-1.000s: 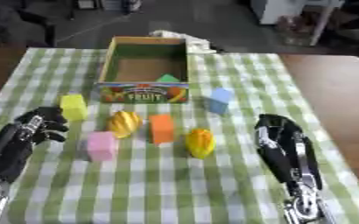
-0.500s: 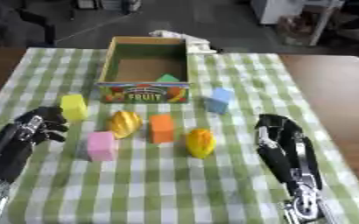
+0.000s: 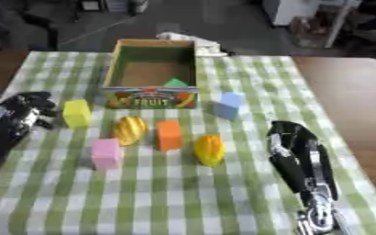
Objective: Pick up objects on the table and place them in the box.
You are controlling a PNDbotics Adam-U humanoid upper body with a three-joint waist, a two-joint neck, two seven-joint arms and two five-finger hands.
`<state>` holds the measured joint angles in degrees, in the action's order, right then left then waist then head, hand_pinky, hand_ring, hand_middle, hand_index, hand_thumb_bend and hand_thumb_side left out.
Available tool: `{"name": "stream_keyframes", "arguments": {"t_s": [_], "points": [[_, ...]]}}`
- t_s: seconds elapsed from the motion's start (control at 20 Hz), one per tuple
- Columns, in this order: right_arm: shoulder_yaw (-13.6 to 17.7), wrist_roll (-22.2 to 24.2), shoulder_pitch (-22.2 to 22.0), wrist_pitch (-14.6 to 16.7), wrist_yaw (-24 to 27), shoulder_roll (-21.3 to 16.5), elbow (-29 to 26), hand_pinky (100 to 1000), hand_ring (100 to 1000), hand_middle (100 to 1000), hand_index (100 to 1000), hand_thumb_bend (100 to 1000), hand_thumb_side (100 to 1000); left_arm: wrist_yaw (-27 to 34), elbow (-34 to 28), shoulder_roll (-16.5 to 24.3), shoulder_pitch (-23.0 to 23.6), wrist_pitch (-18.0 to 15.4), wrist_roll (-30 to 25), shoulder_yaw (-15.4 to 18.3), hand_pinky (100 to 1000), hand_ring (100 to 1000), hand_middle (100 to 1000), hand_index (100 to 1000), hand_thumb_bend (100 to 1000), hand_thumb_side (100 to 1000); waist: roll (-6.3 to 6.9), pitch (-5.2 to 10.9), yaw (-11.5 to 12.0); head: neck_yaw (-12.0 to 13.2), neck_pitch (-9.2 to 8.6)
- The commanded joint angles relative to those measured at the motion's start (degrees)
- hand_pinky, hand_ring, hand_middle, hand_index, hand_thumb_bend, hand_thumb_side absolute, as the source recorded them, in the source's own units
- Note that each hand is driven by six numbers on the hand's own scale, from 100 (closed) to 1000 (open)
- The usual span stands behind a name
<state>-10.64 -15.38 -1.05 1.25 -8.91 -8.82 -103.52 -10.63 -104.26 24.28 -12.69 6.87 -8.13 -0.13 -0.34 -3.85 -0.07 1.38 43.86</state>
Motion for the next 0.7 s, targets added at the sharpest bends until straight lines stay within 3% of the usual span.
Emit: {"name": "stream_keyframes", "arguments": {"t_s": [0.05,0.25,0.45,0.7], "points": [[0.0,0.2,0.4,0.1,0.1,-0.8,-0.9,637,591,585,690,100,503,-4.2,3.6,7.9,-4.2,-2.6,-1.5,-0.6,689,748,721,839,100,431,0.30,0.48,-0.4,0.2,0.26],[-0.2,0.4,0.3,0.2,0.1,-1.0,-0.9,638,591,585,690,100,504,-12.8,14.2,14.5,-12.1,-6.4,-6.7,-3.7,734,769,759,857,127,322,0.56,0.54,-1.2,0.4,0.26],[-0.5,0.7,0.3,0.2,0.2,-1.2,-0.9,638,591,585,690,100,504,-22.9,25.7,17.5,-19.8,-12.7,-13.8,-7.7,780,784,788,882,343,292,0.64,0.57,-1.9,0.6,0.26],[-0.7,1.0,0.4,0.2,0.4,-1.1,-0.9,638,591,585,690,100,505,-34.9,37.2,16.4,-27.1,-22.5,-23.7,-11.1,815,789,803,902,551,286,0.55,0.44,-2.6,0.8,0.26]]}}
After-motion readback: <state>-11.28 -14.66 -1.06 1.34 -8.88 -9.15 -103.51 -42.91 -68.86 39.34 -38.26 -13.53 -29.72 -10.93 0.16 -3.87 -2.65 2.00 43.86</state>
